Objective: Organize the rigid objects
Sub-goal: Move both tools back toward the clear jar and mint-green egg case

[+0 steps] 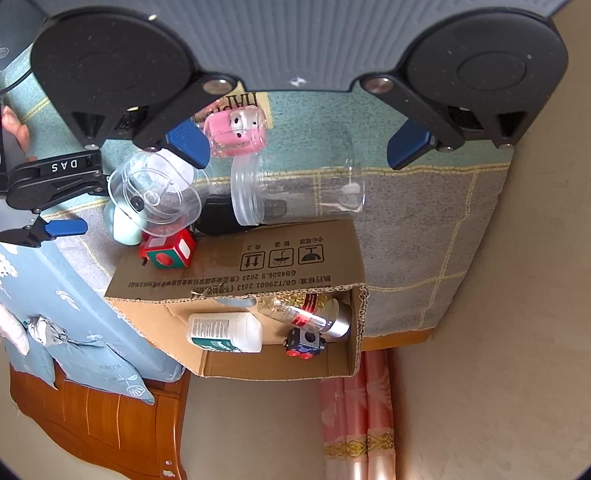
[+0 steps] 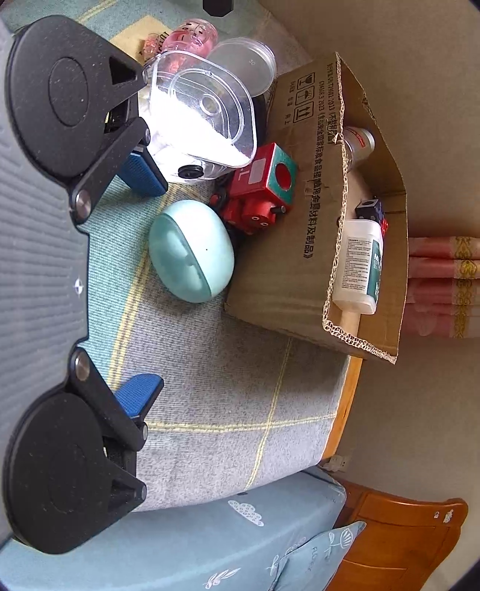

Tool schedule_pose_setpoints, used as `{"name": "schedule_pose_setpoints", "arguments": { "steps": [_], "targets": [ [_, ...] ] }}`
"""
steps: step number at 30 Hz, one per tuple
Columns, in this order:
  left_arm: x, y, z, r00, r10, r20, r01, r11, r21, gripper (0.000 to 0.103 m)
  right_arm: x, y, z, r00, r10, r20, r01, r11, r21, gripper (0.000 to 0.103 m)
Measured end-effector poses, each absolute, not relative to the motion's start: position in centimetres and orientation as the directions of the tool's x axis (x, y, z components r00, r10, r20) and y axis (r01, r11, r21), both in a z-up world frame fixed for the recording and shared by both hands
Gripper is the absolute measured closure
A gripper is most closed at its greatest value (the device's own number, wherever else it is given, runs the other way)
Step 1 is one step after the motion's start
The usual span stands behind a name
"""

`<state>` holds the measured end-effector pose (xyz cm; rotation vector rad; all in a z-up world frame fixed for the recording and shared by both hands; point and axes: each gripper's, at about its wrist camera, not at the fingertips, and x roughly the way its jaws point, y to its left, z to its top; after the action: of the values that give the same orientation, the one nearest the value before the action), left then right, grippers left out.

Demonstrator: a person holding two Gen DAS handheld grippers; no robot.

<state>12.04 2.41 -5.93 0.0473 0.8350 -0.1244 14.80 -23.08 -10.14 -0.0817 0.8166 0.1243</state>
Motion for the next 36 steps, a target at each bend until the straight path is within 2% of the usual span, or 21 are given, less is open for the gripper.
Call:
{"name": "schedule_pose_setpoints", "arguments": {
  "steps": [6, 17, 24, 32, 36],
  "targets": [
    [12.9, 2.2, -6.2, 0.66, -0.09, -0.746, 0.125, 0.992, -0.01, 0.001, 16.1, -23.4, -10.2, 0.688, 0.112, -0.717, -0.184, 0.983, -0.023, 0.0],
    [14.8, 1.7, -7.5, 0.642, -0.072, -0.763, 0.115, 0.993, 0.003, 0.001, 16.2, -24.8, -10.6, 0.716, 0.075, -0.695, -0.124, 0.992, -0.022, 0.0],
    [15.3, 2.9, -8.0, 0.641, -0.007, -0.767, 0.065, 0.997, 0.046, 0.001, 16.1, -24.8, -10.6, 0.72, 0.082, -0.689, -0.136, 0.99, -0.024, 0.0],
    [15.3, 4.7, -8.5, 0.649, -0.015, -0.76, 0.044, 0.999, 0.017, 0.001, 16.7, -25.0, -10.4, 0.702, 0.123, -0.702, -0.199, 0.98, -0.028, 0.0],
    [15.5, 4.5, -8.6, 0.662, -0.018, -0.749, 0.072, 0.997, 0.04, 0.001, 16.7, -24.4, -10.2, 0.706, 0.139, -0.694, -0.26, 0.963, -0.072, 0.0]
  ]
}}
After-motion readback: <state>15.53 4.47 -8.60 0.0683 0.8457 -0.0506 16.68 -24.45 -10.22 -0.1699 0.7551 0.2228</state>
